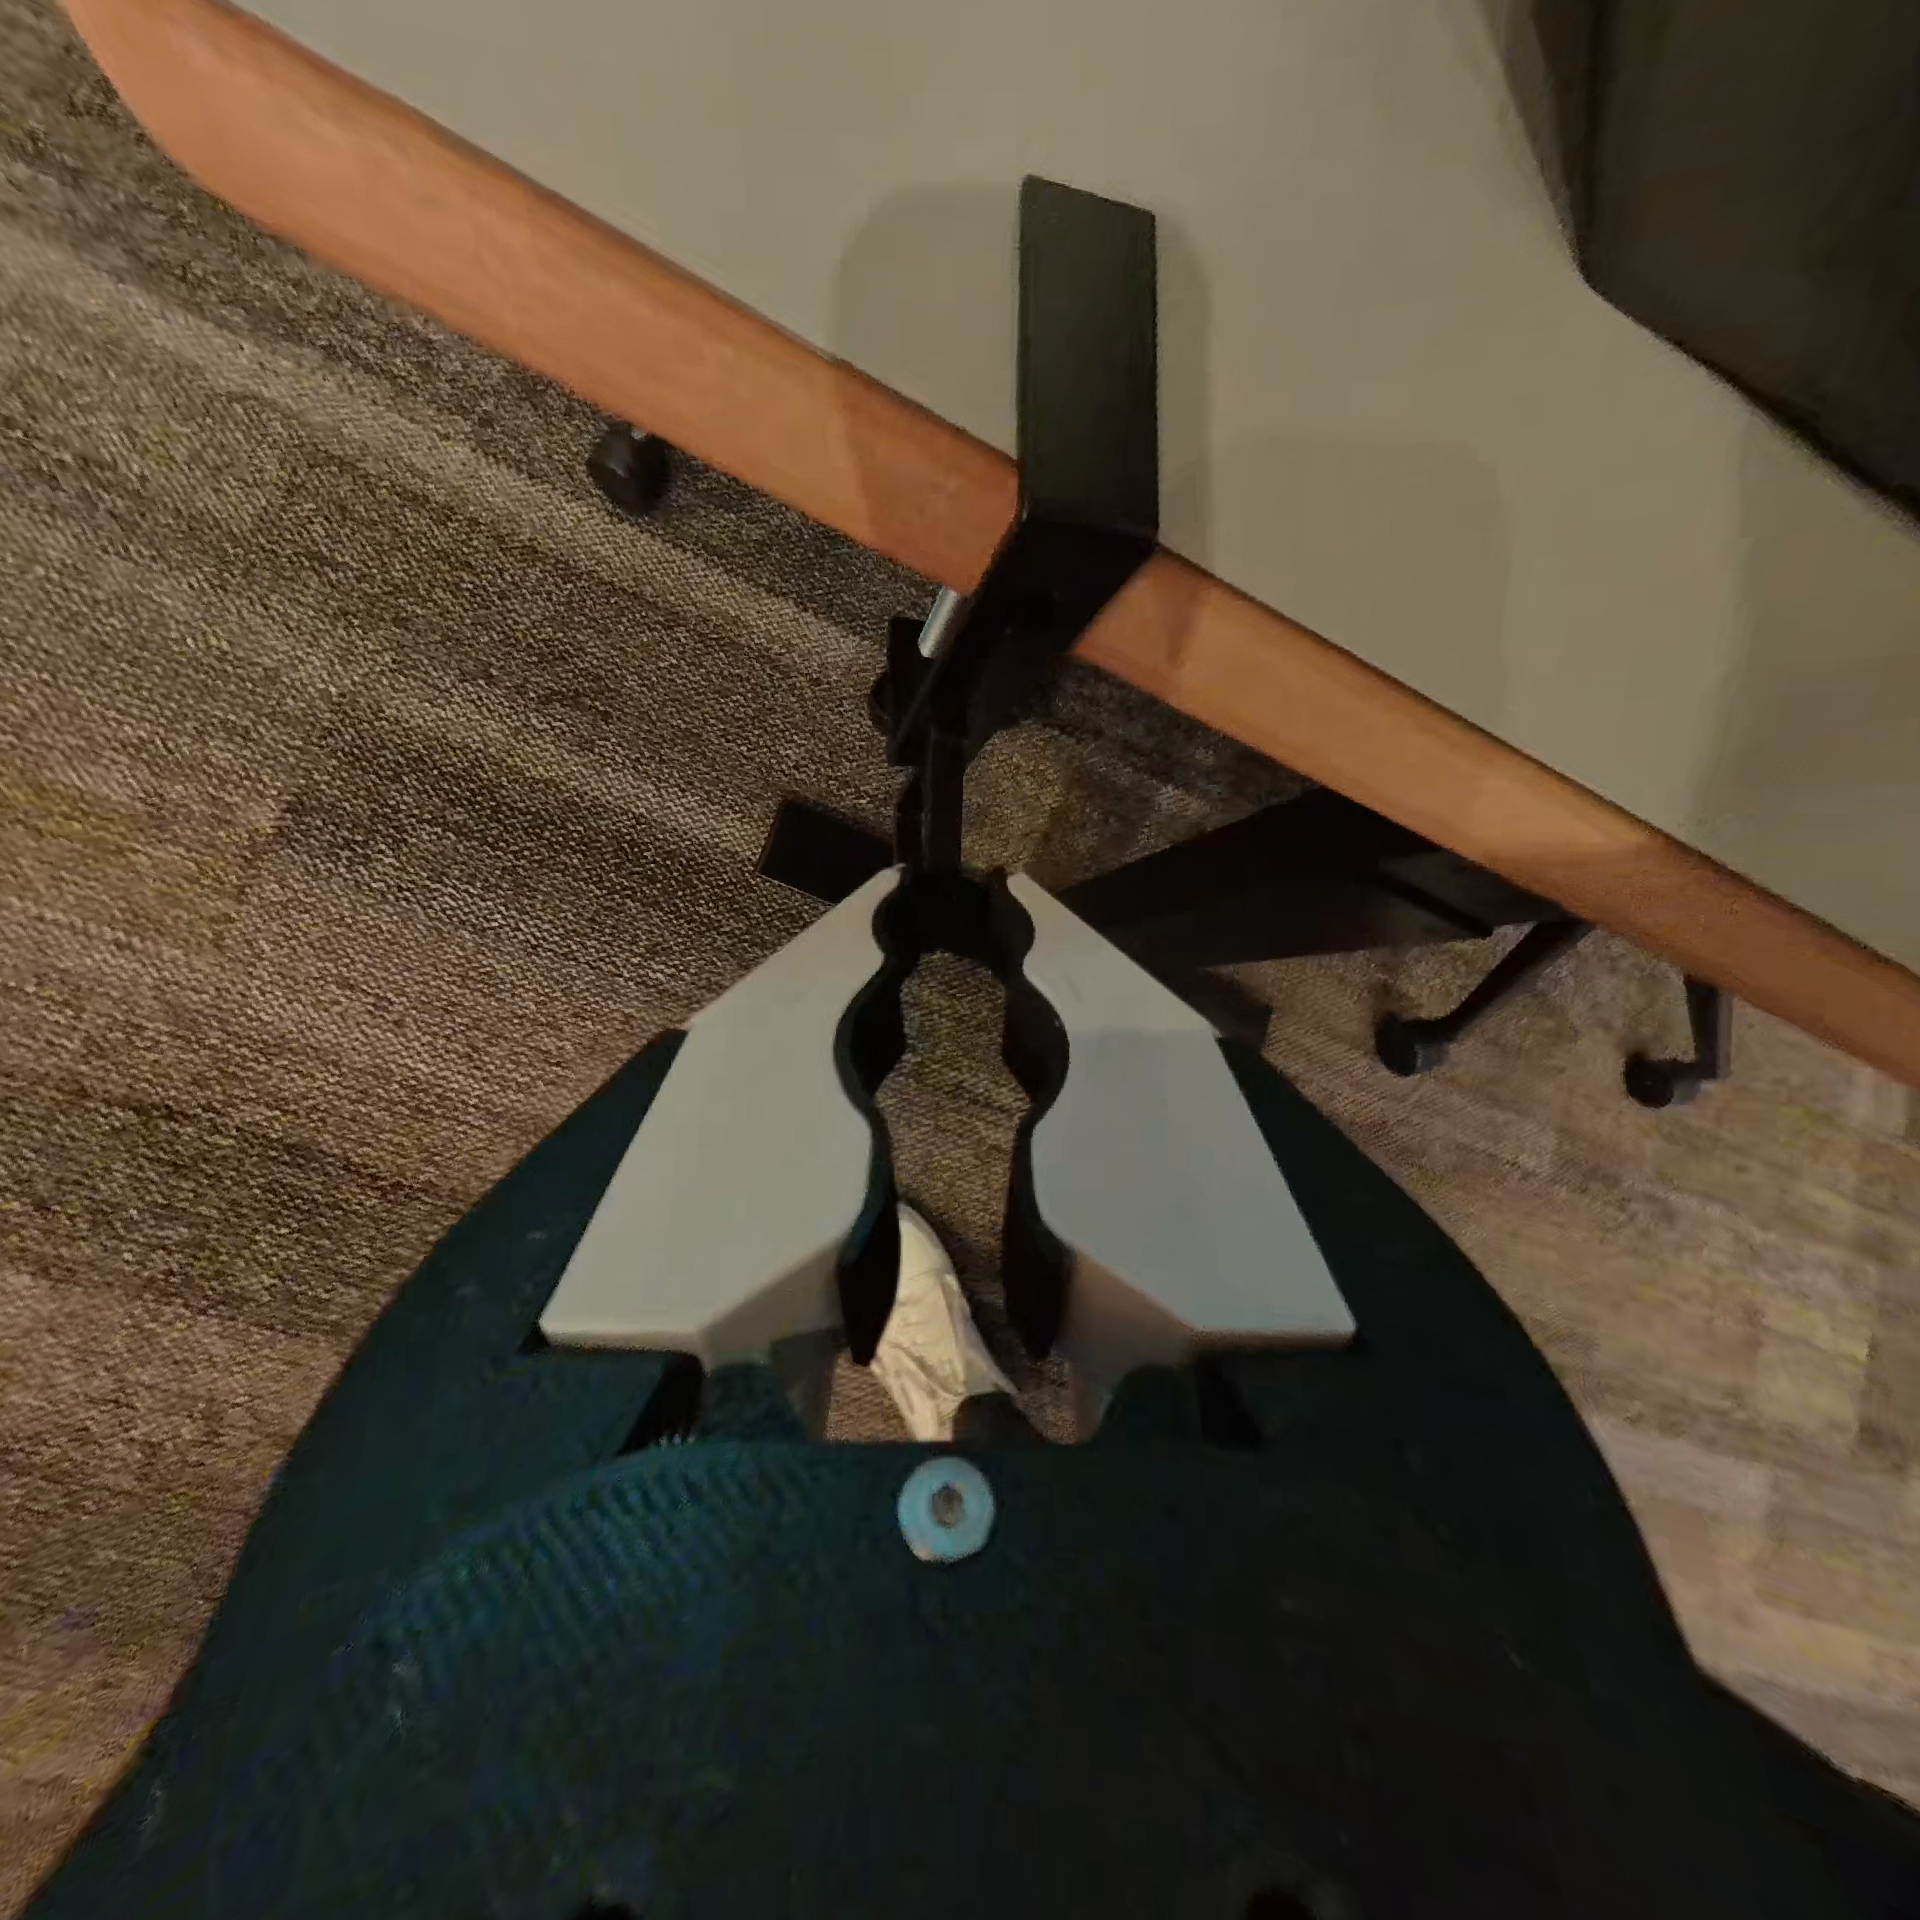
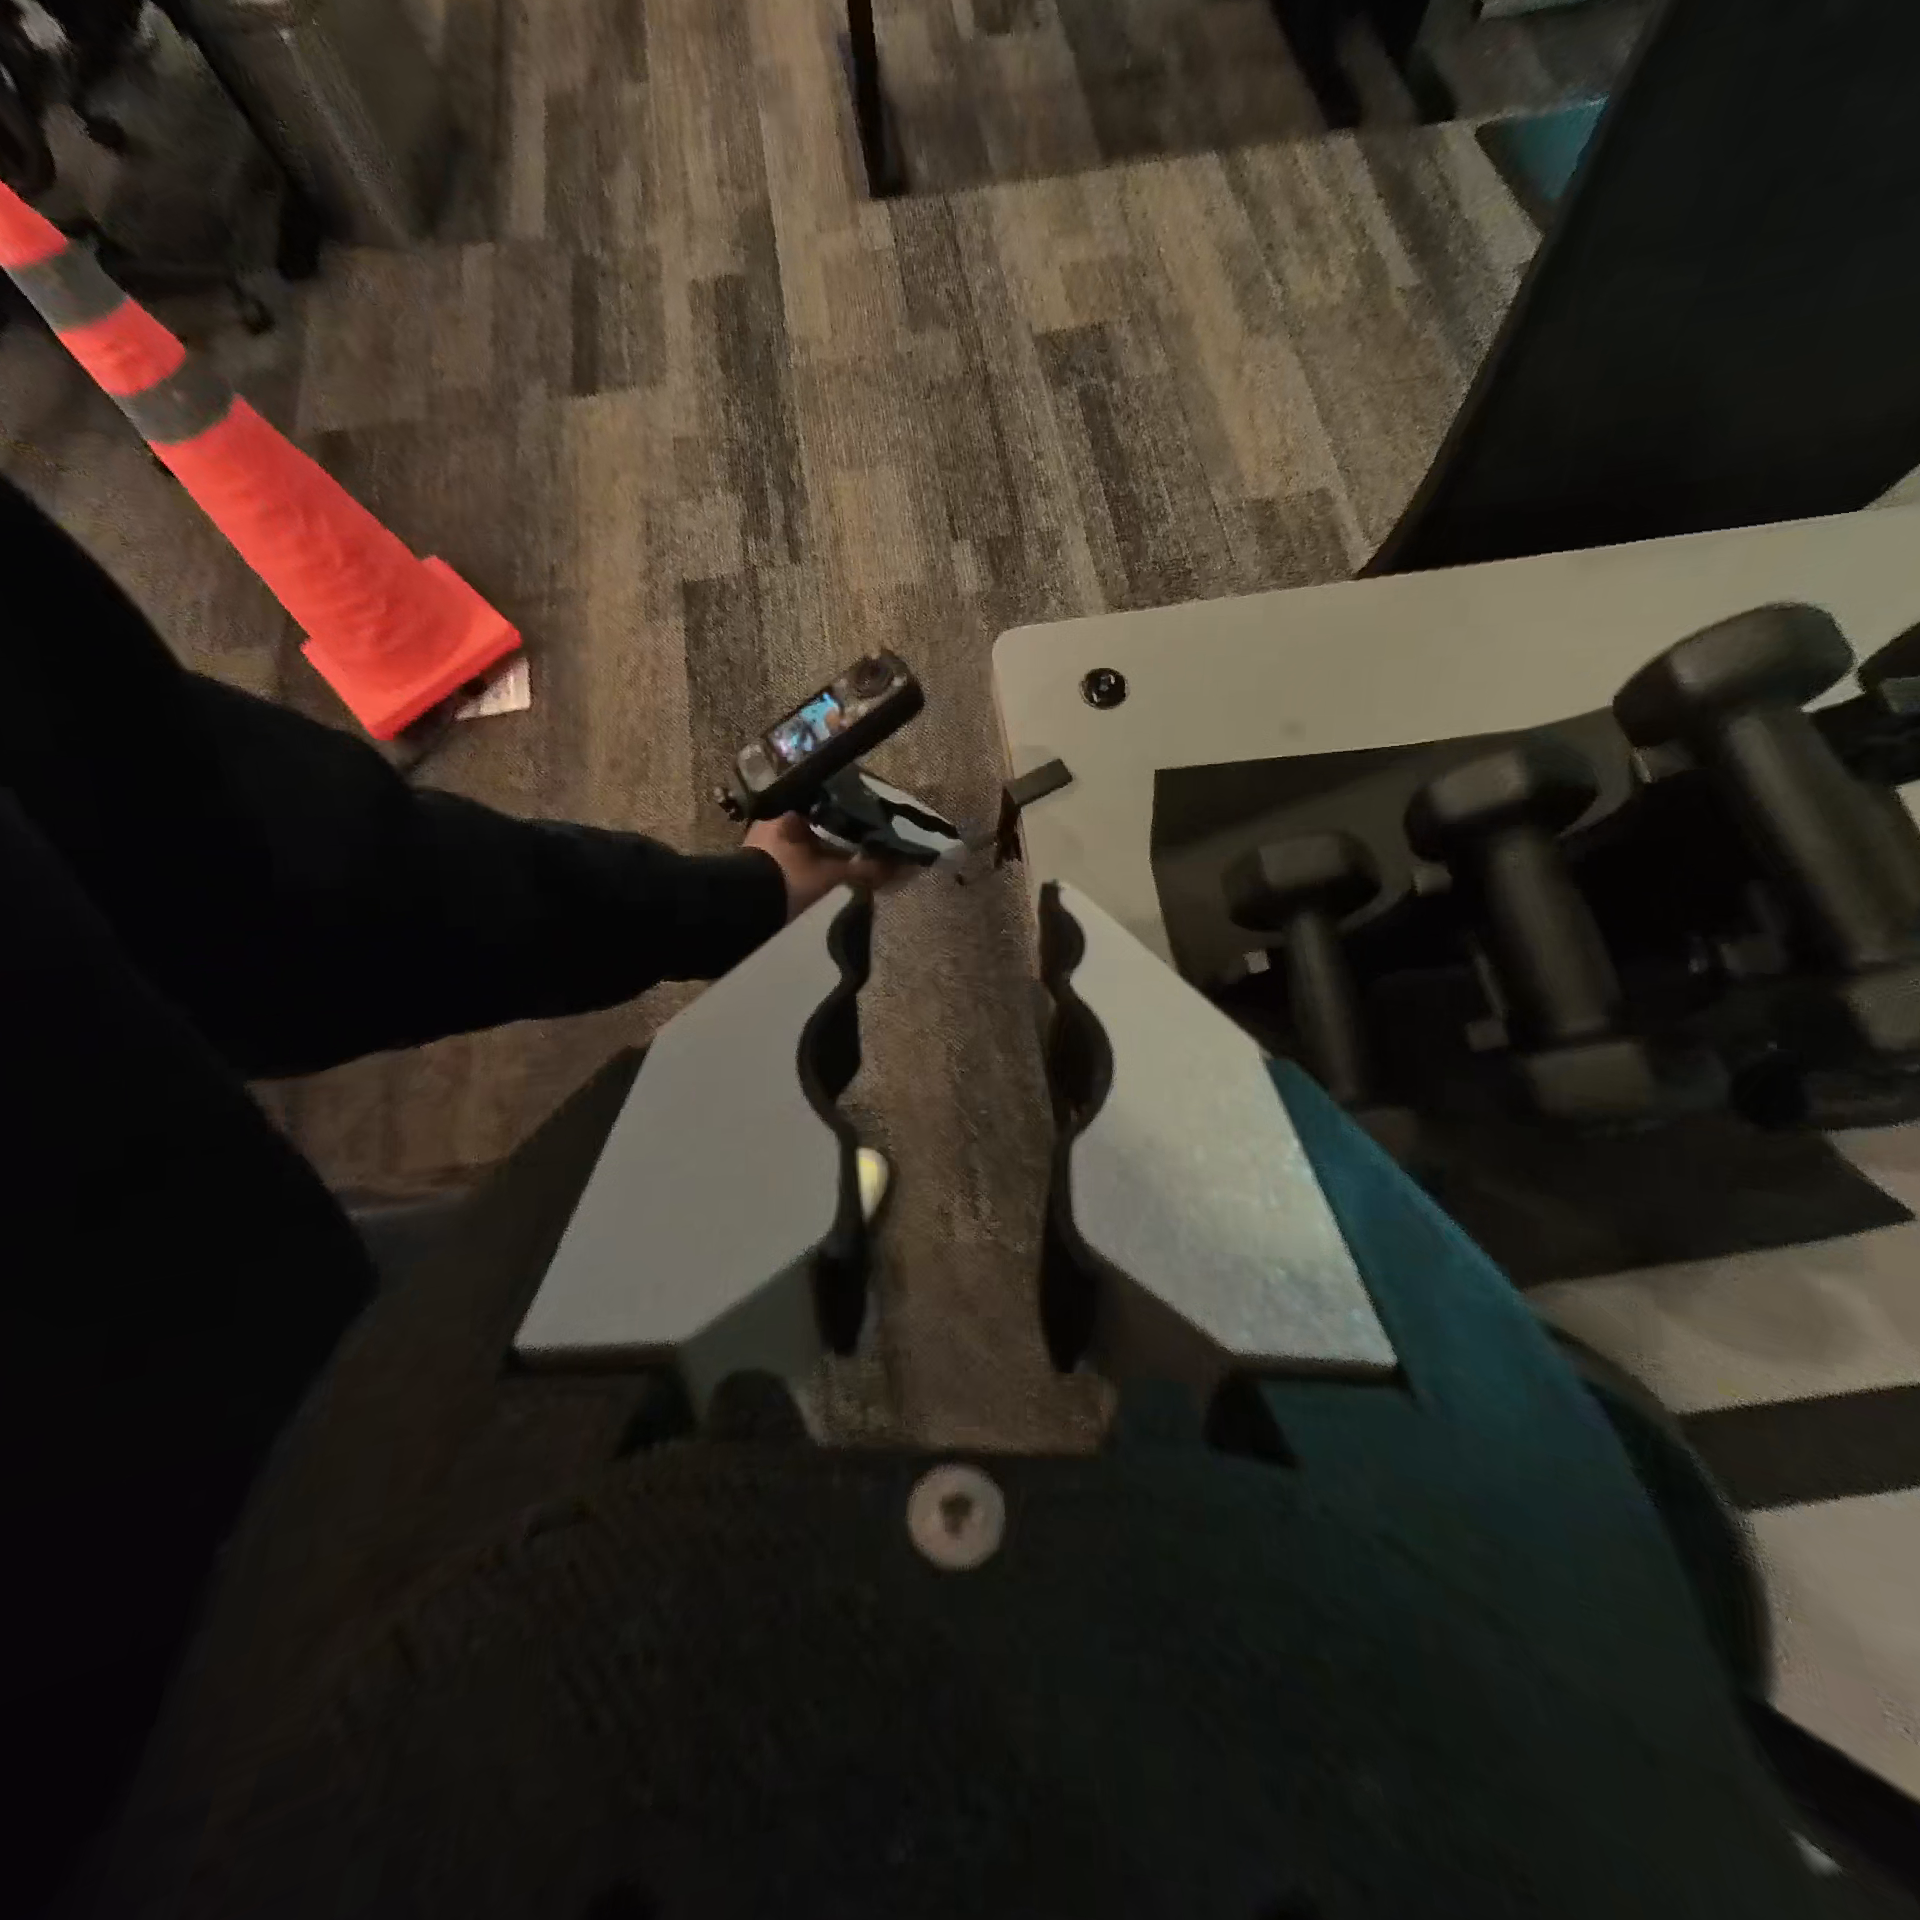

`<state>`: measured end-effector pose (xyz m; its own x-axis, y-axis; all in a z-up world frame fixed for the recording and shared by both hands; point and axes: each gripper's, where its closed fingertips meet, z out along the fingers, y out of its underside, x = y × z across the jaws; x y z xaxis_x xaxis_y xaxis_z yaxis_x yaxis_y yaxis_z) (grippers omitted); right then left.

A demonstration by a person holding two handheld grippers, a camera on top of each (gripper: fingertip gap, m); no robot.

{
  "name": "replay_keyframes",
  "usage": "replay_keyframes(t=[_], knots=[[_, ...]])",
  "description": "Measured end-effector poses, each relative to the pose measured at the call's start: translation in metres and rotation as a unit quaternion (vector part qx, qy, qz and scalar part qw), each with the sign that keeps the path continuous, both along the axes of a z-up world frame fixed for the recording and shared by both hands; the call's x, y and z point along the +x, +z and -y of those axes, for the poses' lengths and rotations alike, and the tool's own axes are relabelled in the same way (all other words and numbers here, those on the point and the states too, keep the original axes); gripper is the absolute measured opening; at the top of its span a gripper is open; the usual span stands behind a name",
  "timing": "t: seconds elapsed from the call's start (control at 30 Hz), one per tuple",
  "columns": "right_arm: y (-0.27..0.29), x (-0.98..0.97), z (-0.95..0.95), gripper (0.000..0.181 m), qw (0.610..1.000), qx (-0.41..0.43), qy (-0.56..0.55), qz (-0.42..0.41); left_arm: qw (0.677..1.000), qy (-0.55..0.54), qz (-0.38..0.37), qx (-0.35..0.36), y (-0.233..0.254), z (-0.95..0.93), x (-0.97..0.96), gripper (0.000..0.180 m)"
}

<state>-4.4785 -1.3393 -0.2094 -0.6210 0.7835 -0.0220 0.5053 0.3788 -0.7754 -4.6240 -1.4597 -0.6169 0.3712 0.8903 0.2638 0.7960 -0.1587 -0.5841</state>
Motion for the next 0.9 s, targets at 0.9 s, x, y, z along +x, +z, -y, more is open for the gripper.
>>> replay_keyframes(t=[0.9], knots=[[-0.006, -0.018, 0.017, 0.024, 0.999, -0.039, -0.030, 0.022, 0.999, -0.034, 0.028, 0.030, 0.001, -0.006, 0.002, 0.009]])
